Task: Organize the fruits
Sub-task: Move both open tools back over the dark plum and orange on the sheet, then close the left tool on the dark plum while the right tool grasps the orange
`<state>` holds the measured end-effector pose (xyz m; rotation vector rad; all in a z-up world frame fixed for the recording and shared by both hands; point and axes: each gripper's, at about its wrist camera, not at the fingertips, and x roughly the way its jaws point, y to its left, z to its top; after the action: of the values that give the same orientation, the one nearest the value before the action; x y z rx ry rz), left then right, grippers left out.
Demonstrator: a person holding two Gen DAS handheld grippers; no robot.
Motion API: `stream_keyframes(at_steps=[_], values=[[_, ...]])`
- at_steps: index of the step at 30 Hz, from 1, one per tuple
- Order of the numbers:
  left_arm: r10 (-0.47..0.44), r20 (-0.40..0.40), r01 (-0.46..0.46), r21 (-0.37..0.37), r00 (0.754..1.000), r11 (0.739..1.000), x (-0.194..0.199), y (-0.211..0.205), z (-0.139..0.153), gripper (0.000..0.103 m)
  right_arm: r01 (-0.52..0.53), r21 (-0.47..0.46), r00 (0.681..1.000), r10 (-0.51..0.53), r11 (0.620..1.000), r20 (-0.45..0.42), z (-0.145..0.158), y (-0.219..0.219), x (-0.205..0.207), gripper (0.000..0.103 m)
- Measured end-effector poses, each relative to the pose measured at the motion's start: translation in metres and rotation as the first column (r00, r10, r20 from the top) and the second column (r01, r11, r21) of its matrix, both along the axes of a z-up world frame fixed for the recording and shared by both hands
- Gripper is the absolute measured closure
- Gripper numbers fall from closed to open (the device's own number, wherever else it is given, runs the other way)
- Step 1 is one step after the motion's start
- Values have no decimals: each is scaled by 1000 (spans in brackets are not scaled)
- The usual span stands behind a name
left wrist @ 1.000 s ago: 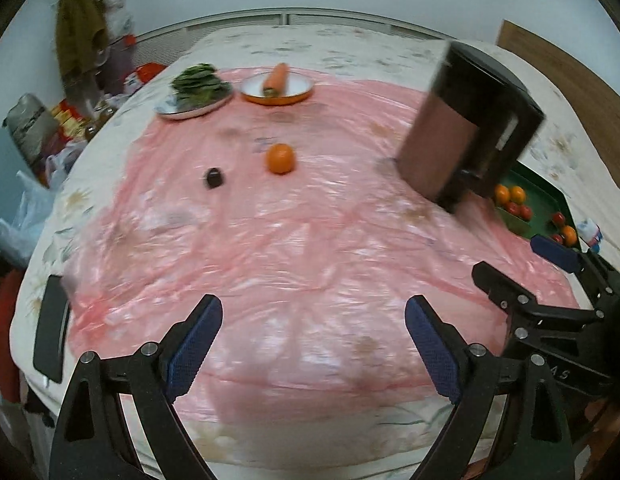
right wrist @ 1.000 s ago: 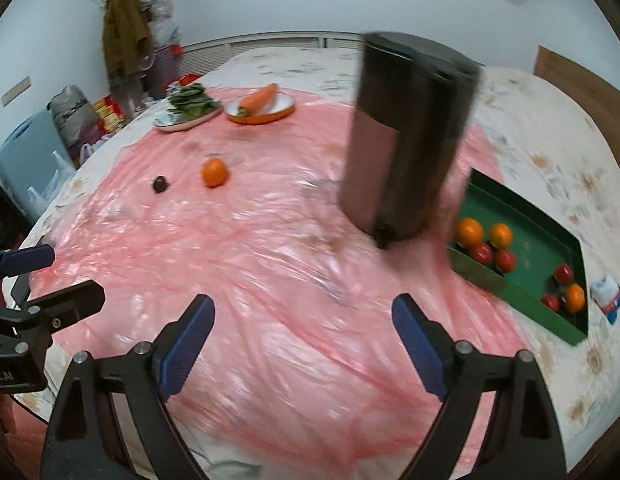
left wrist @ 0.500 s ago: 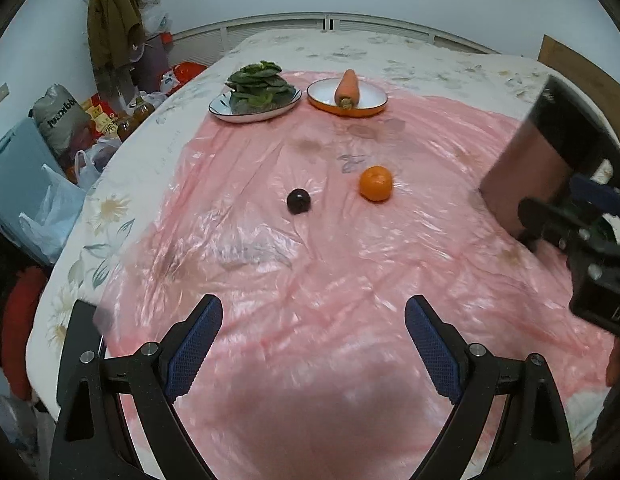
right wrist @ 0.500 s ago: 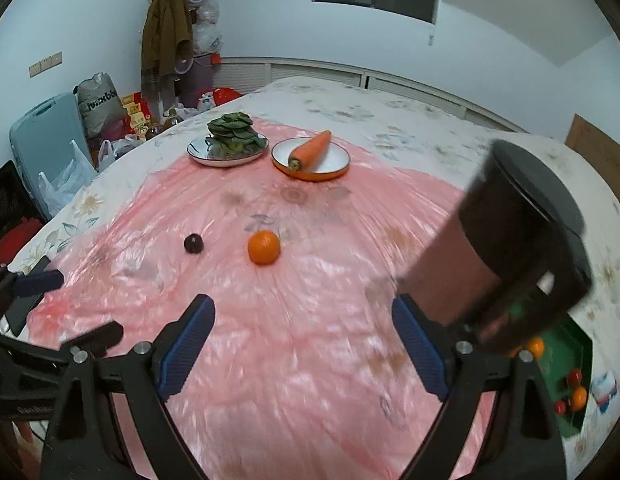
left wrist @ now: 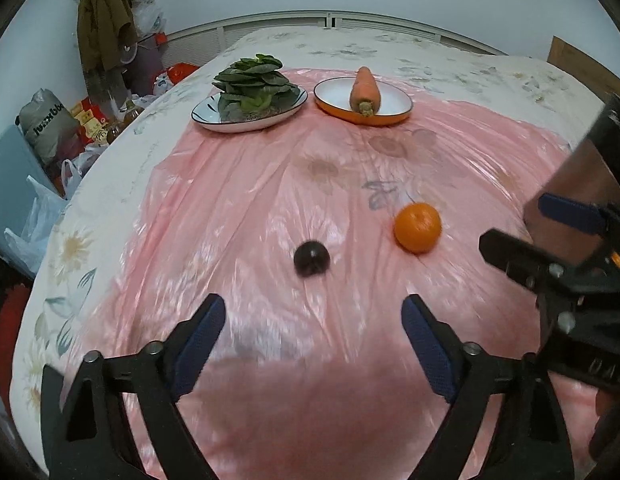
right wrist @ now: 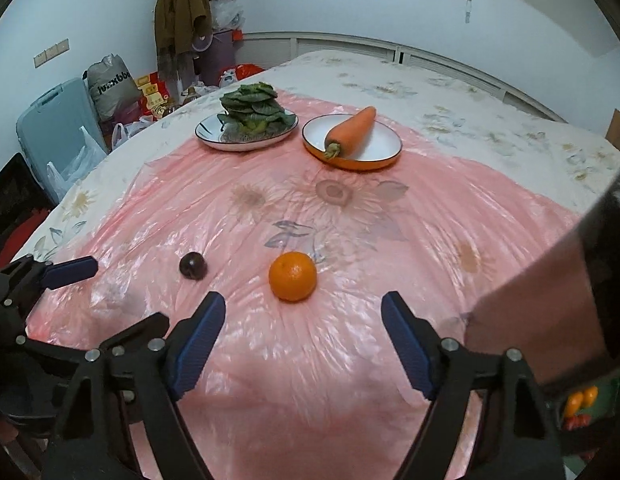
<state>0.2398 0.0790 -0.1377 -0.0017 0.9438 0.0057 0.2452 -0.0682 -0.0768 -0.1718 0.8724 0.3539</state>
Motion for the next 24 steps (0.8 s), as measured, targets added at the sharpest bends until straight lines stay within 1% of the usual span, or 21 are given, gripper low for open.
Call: stream_keyframes(at_steps=[1,2,5,6,7,12,17,21,24], values=[[1,0,-1,4,1000,1000,5,0,-3,28,-2,3,1000,2,1000,-2,-2,2,3,0],[0,-2,0,10,1000,1000,11,0,-6,30,-4,7,1000,4,1000,-4,-5,3,7,0],[-19,-19,19,26,1000,999,24,-3,-18,43,-4,21,1000,4,1000,-15,-13,6,20,0],[-27,-28,28,34,999,999,28,-5,-22,51,-4,24,1000,4,1000,-21,-17,8,24,0],[-30,-31,31,37,999,999,29,-5,-25,54,-5,24,1000,5,1000,-28,-22,9,29,0],[-24,-31,25,21,999,999,42,-3,-35,54,-6,38,998,8,999,-56,-39,15,43,0],[-24,-43,25,25,999,999,53,-3,-43,54,3,67,996,3,998,-90,-54,18,55,0],[-15,-56,16,19,998,1000,58,-2,-50,54,16,63,995,-10,998,-102,-62,19,61,0],[-12,-65,14,28,998,999,61,-3,-56,54,26,59,993,-19,998,-118,-70,20,67,0]])
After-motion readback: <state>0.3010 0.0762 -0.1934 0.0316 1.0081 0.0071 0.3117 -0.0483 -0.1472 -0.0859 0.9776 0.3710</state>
